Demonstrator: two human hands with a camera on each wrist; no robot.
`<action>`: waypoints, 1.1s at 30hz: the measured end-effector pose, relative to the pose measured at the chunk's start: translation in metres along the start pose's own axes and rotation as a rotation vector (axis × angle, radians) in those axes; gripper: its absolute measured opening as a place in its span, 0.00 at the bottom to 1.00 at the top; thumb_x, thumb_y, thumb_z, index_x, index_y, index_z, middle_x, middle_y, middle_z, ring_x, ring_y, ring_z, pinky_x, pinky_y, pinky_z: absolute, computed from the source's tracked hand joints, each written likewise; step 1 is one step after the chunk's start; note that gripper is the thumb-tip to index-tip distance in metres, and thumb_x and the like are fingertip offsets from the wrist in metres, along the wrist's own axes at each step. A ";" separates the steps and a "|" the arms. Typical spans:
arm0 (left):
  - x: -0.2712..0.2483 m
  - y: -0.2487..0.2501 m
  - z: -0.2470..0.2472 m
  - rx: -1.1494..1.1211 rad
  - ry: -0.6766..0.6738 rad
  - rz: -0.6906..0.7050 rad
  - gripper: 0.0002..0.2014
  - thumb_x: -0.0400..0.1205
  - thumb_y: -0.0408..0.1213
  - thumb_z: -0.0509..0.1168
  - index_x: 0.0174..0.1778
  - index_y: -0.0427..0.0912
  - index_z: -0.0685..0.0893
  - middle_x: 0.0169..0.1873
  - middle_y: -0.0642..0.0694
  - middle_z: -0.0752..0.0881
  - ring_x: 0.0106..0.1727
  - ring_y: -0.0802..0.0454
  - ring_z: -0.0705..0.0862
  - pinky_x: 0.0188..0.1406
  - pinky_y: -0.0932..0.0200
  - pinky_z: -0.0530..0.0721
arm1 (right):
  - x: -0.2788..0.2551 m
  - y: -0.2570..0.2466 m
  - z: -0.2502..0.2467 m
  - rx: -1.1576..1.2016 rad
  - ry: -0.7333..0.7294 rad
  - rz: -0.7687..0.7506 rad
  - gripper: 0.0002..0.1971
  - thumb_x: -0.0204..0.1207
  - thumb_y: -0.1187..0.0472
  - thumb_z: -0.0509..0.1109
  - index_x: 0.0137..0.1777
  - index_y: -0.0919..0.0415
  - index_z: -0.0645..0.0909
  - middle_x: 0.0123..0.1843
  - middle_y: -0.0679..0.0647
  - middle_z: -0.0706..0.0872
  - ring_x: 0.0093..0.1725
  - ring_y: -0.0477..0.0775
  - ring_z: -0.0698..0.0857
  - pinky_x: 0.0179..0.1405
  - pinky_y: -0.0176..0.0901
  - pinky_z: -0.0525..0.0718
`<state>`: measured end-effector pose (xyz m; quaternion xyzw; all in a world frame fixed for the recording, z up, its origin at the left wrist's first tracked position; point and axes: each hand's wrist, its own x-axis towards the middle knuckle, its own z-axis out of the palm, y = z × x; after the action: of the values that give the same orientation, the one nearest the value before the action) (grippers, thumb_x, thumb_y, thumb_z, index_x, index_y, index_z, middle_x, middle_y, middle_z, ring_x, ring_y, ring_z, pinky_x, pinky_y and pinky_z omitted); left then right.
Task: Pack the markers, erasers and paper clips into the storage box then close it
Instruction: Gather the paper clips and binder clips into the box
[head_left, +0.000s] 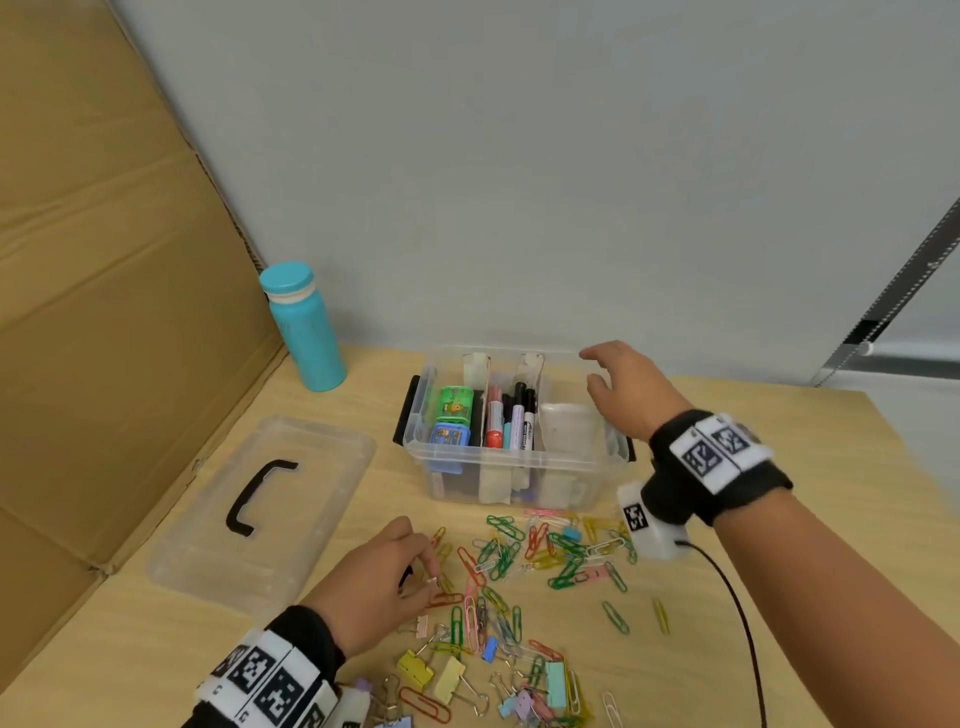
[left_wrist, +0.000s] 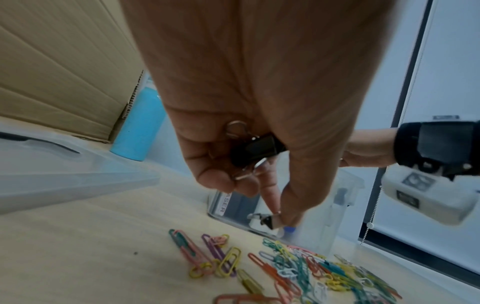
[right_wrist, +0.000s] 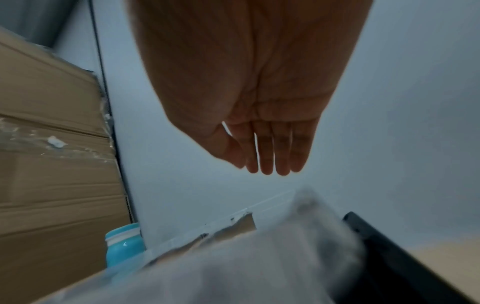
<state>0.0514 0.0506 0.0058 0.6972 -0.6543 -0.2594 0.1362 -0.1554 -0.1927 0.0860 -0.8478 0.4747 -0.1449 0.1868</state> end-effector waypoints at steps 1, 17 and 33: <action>-0.001 0.006 -0.003 0.000 0.007 0.011 0.05 0.80 0.44 0.65 0.50 0.53 0.80 0.44 0.60 0.70 0.42 0.59 0.79 0.45 0.67 0.78 | -0.013 0.004 0.005 -0.003 0.067 -0.018 0.19 0.83 0.62 0.57 0.74 0.61 0.72 0.73 0.56 0.75 0.69 0.54 0.77 0.69 0.43 0.73; 0.211 0.167 -0.079 0.541 0.047 0.033 0.12 0.82 0.30 0.60 0.61 0.36 0.80 0.64 0.39 0.73 0.54 0.40 0.82 0.52 0.52 0.81 | -0.079 0.030 0.078 0.124 0.367 -0.100 0.27 0.84 0.50 0.43 0.82 0.54 0.62 0.84 0.45 0.61 0.77 0.44 0.70 0.72 0.44 0.75; 0.112 0.110 -0.086 0.132 0.244 0.250 0.12 0.83 0.37 0.58 0.62 0.48 0.80 0.57 0.52 0.78 0.52 0.58 0.80 0.54 0.64 0.76 | -0.085 0.031 0.073 0.181 0.351 -0.073 0.26 0.86 0.51 0.48 0.83 0.55 0.58 0.84 0.47 0.58 0.81 0.47 0.60 0.80 0.44 0.61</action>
<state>0.0068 -0.0839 0.1148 0.6440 -0.7302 -0.1103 0.1996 -0.1908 -0.1209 0.0011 -0.8058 0.4542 -0.3392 0.1713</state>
